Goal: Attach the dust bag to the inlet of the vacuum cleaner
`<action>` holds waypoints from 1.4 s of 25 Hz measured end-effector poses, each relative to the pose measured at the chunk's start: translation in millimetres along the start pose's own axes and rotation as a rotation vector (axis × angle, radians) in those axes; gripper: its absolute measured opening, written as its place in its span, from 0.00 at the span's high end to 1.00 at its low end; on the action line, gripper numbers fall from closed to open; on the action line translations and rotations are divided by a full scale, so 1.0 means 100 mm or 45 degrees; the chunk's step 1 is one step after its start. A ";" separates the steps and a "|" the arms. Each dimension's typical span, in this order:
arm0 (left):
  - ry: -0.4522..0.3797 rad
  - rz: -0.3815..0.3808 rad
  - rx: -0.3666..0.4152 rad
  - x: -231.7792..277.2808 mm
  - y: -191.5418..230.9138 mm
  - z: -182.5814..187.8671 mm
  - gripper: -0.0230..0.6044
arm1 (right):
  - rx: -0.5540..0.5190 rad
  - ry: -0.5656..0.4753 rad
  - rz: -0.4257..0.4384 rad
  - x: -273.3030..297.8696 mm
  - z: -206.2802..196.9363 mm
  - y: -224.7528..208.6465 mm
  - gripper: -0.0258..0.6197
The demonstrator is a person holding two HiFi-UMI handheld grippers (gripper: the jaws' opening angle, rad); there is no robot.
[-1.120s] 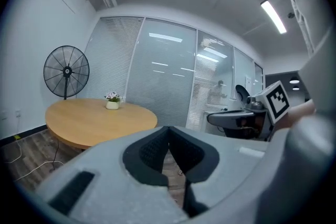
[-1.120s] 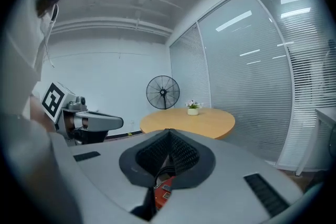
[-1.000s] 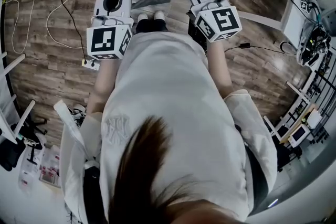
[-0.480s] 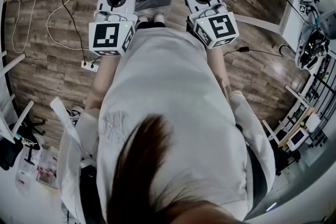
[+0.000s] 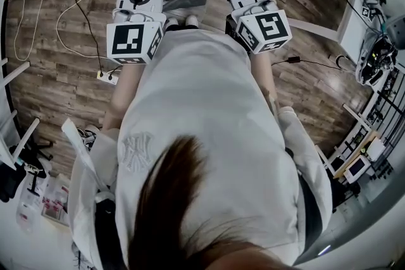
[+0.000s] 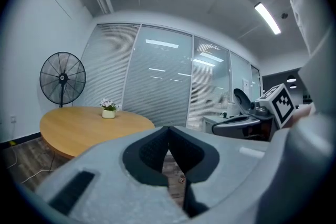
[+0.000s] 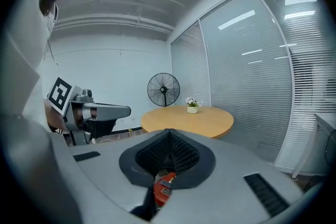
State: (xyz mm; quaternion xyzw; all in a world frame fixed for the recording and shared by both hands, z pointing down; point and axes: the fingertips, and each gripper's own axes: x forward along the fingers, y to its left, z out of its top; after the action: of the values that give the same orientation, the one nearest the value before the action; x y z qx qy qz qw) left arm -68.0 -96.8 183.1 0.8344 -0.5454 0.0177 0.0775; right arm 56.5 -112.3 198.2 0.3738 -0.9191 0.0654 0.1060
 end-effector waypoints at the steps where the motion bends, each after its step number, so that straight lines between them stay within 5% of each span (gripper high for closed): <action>1: 0.002 0.002 -0.002 0.00 0.00 -0.01 0.94 | 0.003 0.001 -0.001 0.00 -0.01 -0.01 0.96; 35: 0.045 0.009 0.000 0.08 -0.04 -0.10 0.94 | 0.011 0.056 -0.003 0.03 -0.13 -0.11 0.96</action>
State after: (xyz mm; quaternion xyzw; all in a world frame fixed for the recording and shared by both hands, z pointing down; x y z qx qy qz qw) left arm -60.0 -101.1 193.6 0.8319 -0.5470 0.0329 0.0869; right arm 64.4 -119.3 211.8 0.3739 -0.9158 0.0776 0.1247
